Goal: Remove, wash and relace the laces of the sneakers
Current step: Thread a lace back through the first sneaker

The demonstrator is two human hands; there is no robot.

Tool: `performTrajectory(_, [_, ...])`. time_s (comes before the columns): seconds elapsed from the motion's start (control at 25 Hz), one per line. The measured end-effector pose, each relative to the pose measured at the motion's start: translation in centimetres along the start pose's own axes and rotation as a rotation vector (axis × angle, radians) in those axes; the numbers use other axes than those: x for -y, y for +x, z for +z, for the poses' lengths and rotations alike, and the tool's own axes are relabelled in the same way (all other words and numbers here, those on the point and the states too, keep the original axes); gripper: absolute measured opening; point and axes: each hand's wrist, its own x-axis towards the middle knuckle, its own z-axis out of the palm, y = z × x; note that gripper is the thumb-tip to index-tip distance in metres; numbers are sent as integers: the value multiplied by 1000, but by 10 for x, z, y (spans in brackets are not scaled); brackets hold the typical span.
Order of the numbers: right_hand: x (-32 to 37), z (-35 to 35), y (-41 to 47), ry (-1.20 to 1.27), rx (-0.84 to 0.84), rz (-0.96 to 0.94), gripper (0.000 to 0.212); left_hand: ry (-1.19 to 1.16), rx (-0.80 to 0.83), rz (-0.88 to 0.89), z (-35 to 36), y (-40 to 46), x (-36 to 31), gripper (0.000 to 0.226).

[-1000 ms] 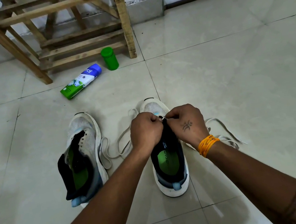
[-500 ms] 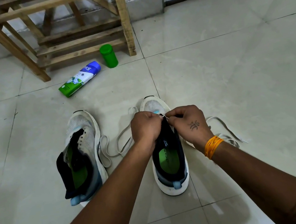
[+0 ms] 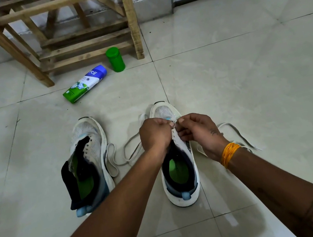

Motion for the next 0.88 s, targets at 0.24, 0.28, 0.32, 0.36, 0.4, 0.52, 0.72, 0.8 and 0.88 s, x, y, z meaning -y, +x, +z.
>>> performTrajectory(0.24, [-4,3,19,-282,-48,-177,7,-25,67,87,-5,1,7,8])
performTrajectory(0.28, [-6,4,22,-398,-66,-238,8,-48,88,99,-9,-1,8,9])
performTrajectory(0.32, [-7,4,23,-494,-76,-288,8,-57,99,132,-13,-6,10,9])
performTrajectory(0.36, [-8,4,24,-536,-76,-319,9,-38,83,197,-17,-14,13,10])
performTrajectory(0.4, [-8,2,24,-517,-66,-318,11,5,42,292,-21,-22,18,14])
performTrajectory(0.52, [-6,-2,24,-300,-24,-212,14,186,-61,561,-32,-43,41,29])
performTrajectory(0.72, [-1,-11,37,-96,-119,-49,14,364,-123,676,-45,-43,50,30])
performTrajectory(0.8, [-4,-24,49,-168,-252,10,17,333,-158,629,-48,-40,48,34])
performTrajectory(0.88, [-6,-36,52,-598,-300,-113,18,324,-160,617,-46,-39,48,35])
